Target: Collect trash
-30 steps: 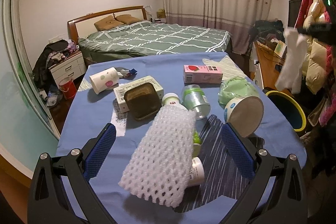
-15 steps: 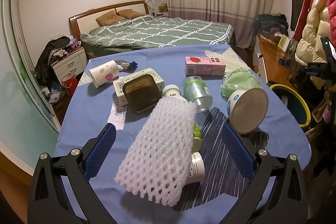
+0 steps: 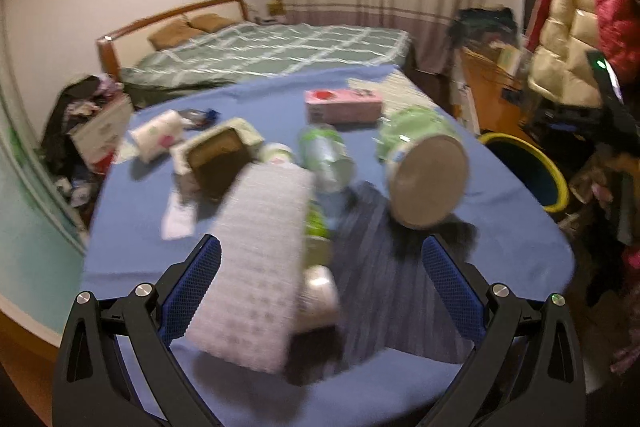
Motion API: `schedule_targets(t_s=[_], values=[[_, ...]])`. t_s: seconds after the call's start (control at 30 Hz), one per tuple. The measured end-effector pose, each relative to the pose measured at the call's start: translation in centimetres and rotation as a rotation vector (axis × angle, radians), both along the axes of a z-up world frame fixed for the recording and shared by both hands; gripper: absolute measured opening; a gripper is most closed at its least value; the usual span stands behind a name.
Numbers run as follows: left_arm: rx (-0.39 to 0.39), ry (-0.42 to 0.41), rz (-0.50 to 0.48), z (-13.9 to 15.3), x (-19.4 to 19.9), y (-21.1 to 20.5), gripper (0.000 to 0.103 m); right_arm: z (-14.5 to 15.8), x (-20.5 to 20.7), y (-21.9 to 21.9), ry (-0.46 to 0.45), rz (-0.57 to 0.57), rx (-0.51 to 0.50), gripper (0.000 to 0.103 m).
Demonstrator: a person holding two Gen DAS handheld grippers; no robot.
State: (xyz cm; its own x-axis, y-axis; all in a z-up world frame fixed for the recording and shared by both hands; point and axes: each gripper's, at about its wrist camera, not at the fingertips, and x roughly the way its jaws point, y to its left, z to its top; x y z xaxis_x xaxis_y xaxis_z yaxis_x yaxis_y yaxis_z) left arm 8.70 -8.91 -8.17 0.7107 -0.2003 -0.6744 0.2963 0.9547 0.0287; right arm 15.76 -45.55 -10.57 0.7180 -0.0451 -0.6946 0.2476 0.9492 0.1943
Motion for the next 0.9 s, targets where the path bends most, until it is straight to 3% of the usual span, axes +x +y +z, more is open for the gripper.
schedule_targets(t_s=[0.17,0.53,0.9], values=[[0.006,-0.010,-0.083,0.0,0.4,-3.5,0.099,0.7,-0.5,0.8,-0.023,0.011,-0.004,0.046],[0.119,-0.006,-0.135,-2.5,4.9,-11.9,0.099,0.2,-1.8,0.6,-0.043,0.022,0.032,0.051],[0.132,-0.011,-0.091,-3.3,8.0,-12.5,0.099,-1.7,-1.7,-1.1,-0.038,0.018,0.100,0.051]])
